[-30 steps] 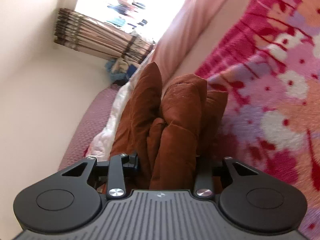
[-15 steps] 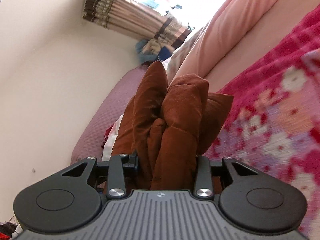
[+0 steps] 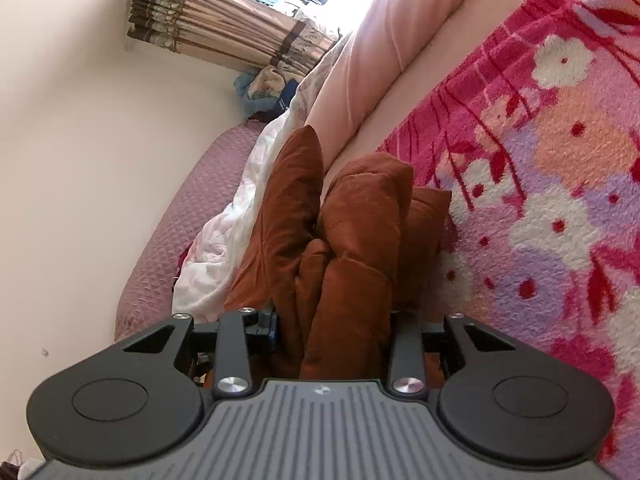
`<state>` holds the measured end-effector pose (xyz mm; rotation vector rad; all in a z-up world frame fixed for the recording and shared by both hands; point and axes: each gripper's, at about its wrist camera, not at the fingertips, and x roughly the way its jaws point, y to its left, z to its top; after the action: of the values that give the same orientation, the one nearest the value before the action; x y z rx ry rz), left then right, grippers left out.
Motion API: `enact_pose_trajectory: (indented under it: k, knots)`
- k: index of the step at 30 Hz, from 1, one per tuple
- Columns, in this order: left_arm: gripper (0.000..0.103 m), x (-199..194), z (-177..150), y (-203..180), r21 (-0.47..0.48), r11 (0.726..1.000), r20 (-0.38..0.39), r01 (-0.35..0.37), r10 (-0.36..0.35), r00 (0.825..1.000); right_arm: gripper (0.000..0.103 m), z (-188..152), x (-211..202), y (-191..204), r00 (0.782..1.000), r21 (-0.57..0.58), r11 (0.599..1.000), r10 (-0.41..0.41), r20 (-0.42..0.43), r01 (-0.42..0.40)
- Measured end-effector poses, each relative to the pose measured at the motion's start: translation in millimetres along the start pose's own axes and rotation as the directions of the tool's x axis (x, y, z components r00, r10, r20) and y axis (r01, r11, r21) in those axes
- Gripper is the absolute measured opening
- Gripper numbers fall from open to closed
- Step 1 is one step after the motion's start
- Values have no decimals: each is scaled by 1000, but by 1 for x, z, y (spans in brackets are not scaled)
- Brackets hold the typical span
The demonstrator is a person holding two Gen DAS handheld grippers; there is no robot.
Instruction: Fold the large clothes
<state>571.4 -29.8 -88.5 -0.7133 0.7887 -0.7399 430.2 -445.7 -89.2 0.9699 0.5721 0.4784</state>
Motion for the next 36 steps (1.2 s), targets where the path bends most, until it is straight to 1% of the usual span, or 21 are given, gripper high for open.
enact_pose_trajectory:
  k: [2, 4, 7, 9, 11, 13, 15, 17, 20, 23, 25, 26, 28, 29, 31, 32, 33, 34, 35, 36]
  knots:
    - [87, -6, 3, -11, 8, 1000, 7, 13, -13, 1000, 38, 3, -1, 8, 1000, 1, 1000, 14, 3, -14]
    - [87, -10, 4, -23, 23, 999, 11, 29, -29, 1000, 38, 6, -5, 19, 1000, -24, 999, 28, 11, -27]
    - [87, -4, 7, -34, 56, 997, 10, 55, -55, 998, 38, 9, -18, 31, 998, -47, 998, 52, 45, -50]
    - [87, 7, 5, -34, 57, 997, -5, 60, -60, 998, 38, 13, -25, 33, 997, -60, 997, 50, 59, -47]
    - [87, 21, 2, -28, 42, 998, -29, 49, -47, 998, 38, 16, -31, 26, 997, -55, 998, 31, 66, -27]
    - [88, 36, -2, -20, 22, 1000, -56, 12, -11, 998, 38, 16, -31, 12, 998, -17, 1000, -4, 61, 5]
    - [90, 45, -7, -11, 35, 999, -53, -22, 24, 998, 38, 13, -26, -1, 998, -8, 999, -49, 49, 50]
    - [93, 49, -9, -3, 18, 1000, -54, -16, 17, 998, 38, 11, -22, -16, 998, 15, 999, -49, 47, 48]
    - [94, 49, -11, 3, -19, 1000, -65, -16, 15, 998, 43, 10, -17, -29, 998, 36, 999, -32, 58, 30]
    - [94, 43, -8, -3, -26, 999, -82, -42, 39, 996, 52, 8, -13, -33, 996, 8, 999, -52, 66, 52]
    - [93, 33, -3, -15, 3, 997, -80, -77, 77, 994, 65, 6, -16, -33, 997, 32, 998, -59, 58, 57]
    - [92, 23, -1, -24, 29, 995, -70, -98, 100, 993, 67, 6, -20, -30, 995, 38, 997, -73, 62, 71]
    - [90, 3, 1, -42, 85, 985, -30, -151, 154, 988, 73, 8, -36, -20, 989, 13, 993, -115, 91, 114]
    - [90, -11, 1, -52, 111, 978, 5, -175, 175, 984, 73, 8, -46, -11, 983, -10, 990, -139, 118, 141]
    - [90, -32, -4, -74, 144, 967, 56, -208, 202, 978, 73, 8, -67, 15, 961, -78, 971, -208, 185, 225]
    - [90, -41, -9, -87, 162, 961, 81, -226, 215, 973, 73, 5, -74, 28, 952, -119, 959, -230, 205, 257]
    - [90, -46, -15, -99, 181, 952, 95, -246, 232, 968, 69, 2, -79, 44, 942, -172, 941, -251, 224, 292]
    - [90, -50, -23, -113, 206, 939, 116, -274, 255, 960, 61, -4, -82, 64, 930, -231, 916, -272, 247, 329]
    - [90, -50, -33, -126, 235, 926, 135, -294, 269, 954, 57, -10, -83, 79, 921, -275, 893, -288, 262, 357]
    - [90, -53, -44, -137, 261, 914, 148, -312, 281, 948, 49, -18, -83, 95, 913, -317, 868, -303, 274, 383]
